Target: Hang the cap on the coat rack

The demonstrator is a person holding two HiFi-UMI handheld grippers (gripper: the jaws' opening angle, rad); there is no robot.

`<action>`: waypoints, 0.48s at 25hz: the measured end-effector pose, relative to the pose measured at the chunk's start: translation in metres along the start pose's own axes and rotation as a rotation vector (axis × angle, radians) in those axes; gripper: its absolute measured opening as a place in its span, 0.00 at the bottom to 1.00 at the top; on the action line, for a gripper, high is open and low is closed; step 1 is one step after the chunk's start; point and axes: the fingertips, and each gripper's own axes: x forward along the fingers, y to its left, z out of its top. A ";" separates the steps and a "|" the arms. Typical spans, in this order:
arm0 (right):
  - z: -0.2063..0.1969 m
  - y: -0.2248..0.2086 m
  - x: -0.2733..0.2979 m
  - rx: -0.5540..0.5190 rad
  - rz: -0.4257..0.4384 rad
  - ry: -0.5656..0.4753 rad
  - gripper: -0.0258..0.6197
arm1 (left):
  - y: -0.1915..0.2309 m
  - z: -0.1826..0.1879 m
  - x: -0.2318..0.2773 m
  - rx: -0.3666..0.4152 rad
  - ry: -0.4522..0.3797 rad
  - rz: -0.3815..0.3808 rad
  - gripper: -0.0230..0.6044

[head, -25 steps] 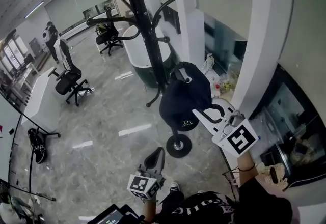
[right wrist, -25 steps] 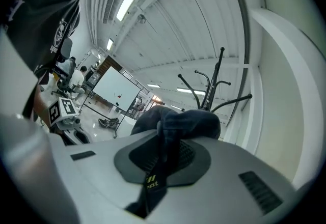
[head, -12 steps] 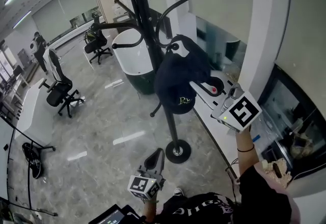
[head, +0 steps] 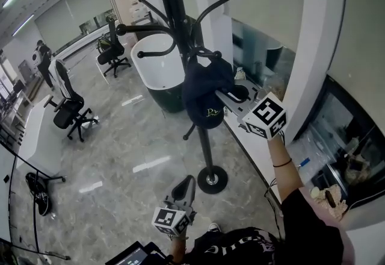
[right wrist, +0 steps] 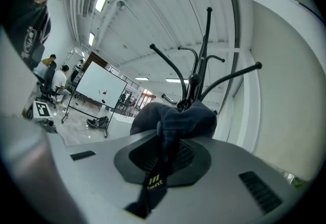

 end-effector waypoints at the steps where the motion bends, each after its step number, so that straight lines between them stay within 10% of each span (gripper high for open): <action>1: -0.009 0.001 0.005 0.003 0.001 0.021 0.10 | 0.000 -0.001 0.000 -0.002 0.005 -0.004 0.04; 12: -0.060 -0.006 0.026 0.123 -0.040 0.050 0.10 | -0.002 -0.006 0.007 -0.025 0.029 -0.031 0.04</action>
